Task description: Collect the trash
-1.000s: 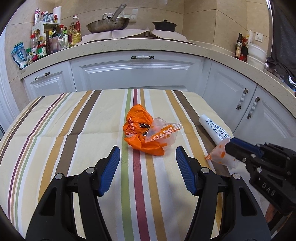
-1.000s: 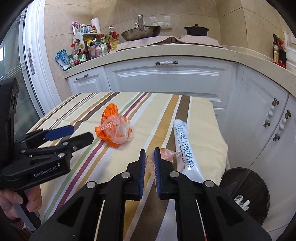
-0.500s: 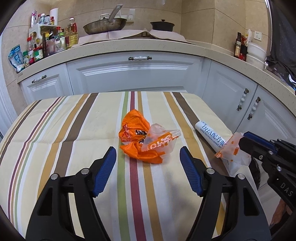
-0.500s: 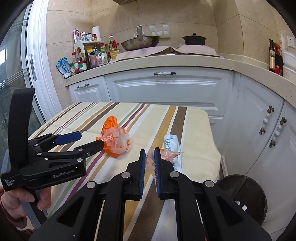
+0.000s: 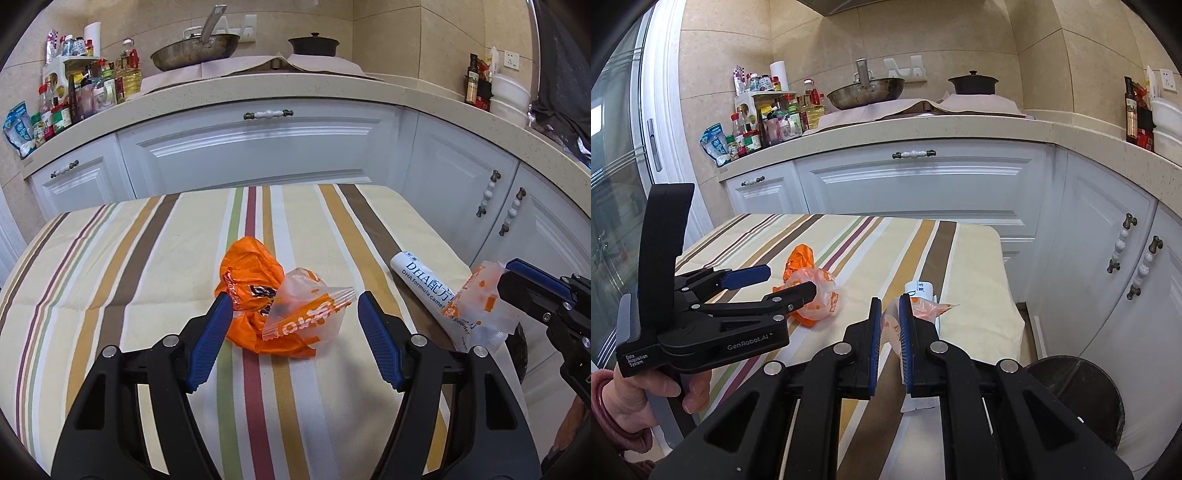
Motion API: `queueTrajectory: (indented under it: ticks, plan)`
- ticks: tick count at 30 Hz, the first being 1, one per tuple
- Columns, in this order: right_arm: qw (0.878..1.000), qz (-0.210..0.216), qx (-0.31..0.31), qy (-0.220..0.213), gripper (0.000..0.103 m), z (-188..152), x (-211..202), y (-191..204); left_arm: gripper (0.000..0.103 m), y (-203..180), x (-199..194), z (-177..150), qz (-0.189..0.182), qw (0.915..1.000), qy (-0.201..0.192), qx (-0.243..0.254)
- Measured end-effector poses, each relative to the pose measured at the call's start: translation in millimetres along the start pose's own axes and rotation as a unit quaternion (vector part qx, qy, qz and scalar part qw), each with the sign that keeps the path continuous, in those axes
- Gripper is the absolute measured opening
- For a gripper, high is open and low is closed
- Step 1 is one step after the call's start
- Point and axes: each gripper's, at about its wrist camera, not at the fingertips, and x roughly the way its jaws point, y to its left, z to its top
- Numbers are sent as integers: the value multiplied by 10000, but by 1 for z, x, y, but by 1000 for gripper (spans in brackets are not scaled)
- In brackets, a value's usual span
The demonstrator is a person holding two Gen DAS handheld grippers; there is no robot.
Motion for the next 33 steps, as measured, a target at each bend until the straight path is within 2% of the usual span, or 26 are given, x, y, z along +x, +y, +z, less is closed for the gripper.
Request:
queueTrajectory:
  ticks: [3, 5, 7, 8, 13, 14, 15, 23, 24, 33]
  plan:
    - [10000, 10, 5, 14, 11, 0, 1, -1, 68, 0, 4, 0, -12, 10000, 46, 11]
    - [10000, 21, 9, 24, 11, 0, 1, -2, 61, -1, 7, -1, -23, 10000, 74, 21]
    - [10000, 23, 11, 29, 11, 0, 2, -2, 48, -1, 9, -1, -57, 9999, 127, 46]
    - [10000, 27, 14, 34, 11, 0, 2, -2, 46, -1, 11, -2, -72, 9998, 149, 57]
    - [10000, 28, 13, 45, 11, 0, 2, -2, 45, 0, 8, -4, -132, 9999, 61, 67]
    - [10000, 31, 12, 46, 11, 0, 2, -2, 34, 0, 7, -4, -126, 9999, 33, 66]
    - [10000, 27, 11, 40, 11, 0, 2, -2, 29, 0, 6, -3, -129, 9999, 31, 75]
    - [10000, 32, -20, -6, 11, -1, -2, 1, 27, 2, -8, -4, -200, 9998, -67, 34]
    - [10000, 31, -24, -13, 11, -1, -3, 2, 17, 2, -10, -4, -211, 9997, -84, 30]
    - [9999, 39, -71, -74, 11, 1, -10, 8, 17, 5, -31, -1, -231, 9994, -269, -12]
